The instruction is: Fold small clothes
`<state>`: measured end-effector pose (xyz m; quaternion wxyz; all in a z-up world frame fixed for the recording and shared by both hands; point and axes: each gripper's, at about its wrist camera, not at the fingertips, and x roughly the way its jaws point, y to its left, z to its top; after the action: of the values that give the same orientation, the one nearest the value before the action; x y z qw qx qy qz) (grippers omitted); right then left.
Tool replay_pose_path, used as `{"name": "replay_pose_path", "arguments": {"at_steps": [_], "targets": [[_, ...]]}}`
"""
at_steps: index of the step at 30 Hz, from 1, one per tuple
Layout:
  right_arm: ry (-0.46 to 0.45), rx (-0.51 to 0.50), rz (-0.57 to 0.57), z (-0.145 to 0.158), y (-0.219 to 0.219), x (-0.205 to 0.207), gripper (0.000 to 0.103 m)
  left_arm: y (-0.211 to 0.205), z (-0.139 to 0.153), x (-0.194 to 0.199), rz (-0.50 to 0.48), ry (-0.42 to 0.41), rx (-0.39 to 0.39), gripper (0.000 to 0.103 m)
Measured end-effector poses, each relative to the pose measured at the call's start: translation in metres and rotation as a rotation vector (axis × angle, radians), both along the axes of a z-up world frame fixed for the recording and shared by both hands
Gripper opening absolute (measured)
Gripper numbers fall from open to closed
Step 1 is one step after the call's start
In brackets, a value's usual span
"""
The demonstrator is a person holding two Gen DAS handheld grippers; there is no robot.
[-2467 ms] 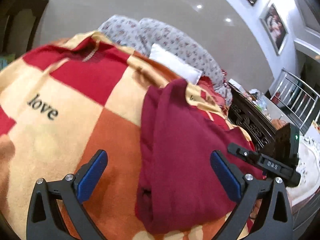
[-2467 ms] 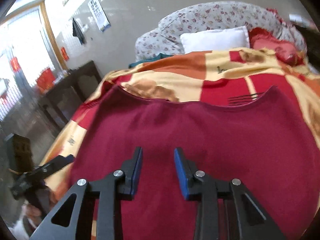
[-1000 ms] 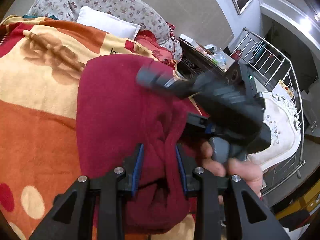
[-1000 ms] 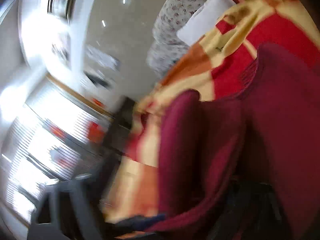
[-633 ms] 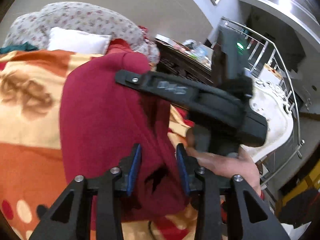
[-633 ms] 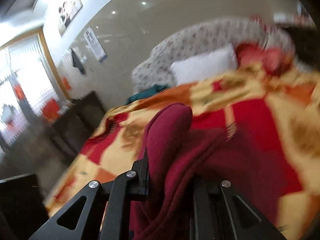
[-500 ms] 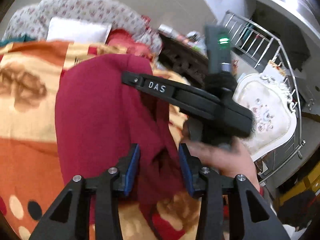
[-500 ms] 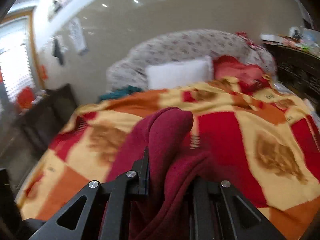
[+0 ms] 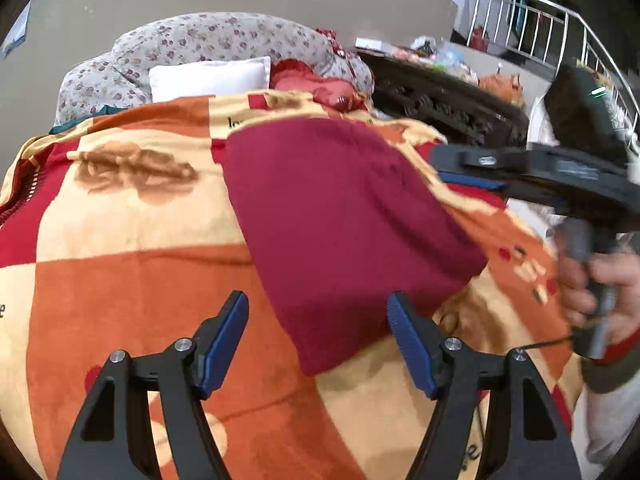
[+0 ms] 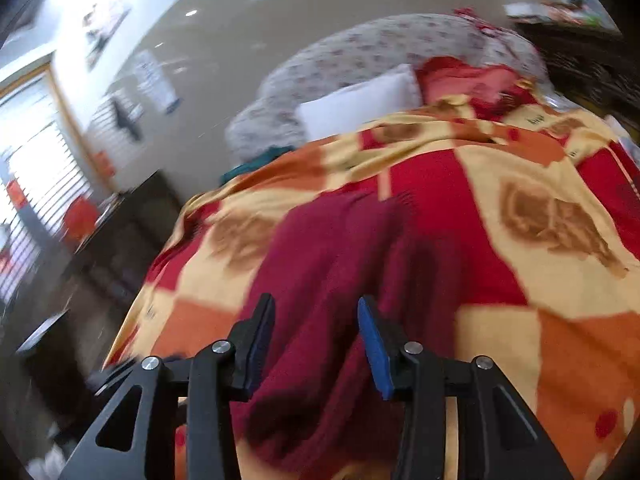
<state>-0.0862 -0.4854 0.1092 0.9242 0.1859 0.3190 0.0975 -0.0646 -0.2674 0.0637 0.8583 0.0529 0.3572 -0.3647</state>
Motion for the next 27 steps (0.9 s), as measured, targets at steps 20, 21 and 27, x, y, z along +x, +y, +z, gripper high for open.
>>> {"name": "replay_pose_path", "arguments": {"at_steps": [20, 21, 27], "targets": [[0.204, -0.147, -0.036, -0.083, 0.004, -0.024, 0.006, -0.001, -0.048, -0.005, -0.001, 0.112, 0.088, 0.071], [0.201, -0.155, -0.035, -0.082, 0.004, -0.024, 0.006, 0.002, -0.043, -0.008, -0.004, 0.098, 0.081, 0.071], [0.108, -0.114, -0.028, -0.037, 0.002, -0.036, 0.025, 0.01, -0.005, -0.012, 0.003, 0.025, 0.001, 0.076]]}}
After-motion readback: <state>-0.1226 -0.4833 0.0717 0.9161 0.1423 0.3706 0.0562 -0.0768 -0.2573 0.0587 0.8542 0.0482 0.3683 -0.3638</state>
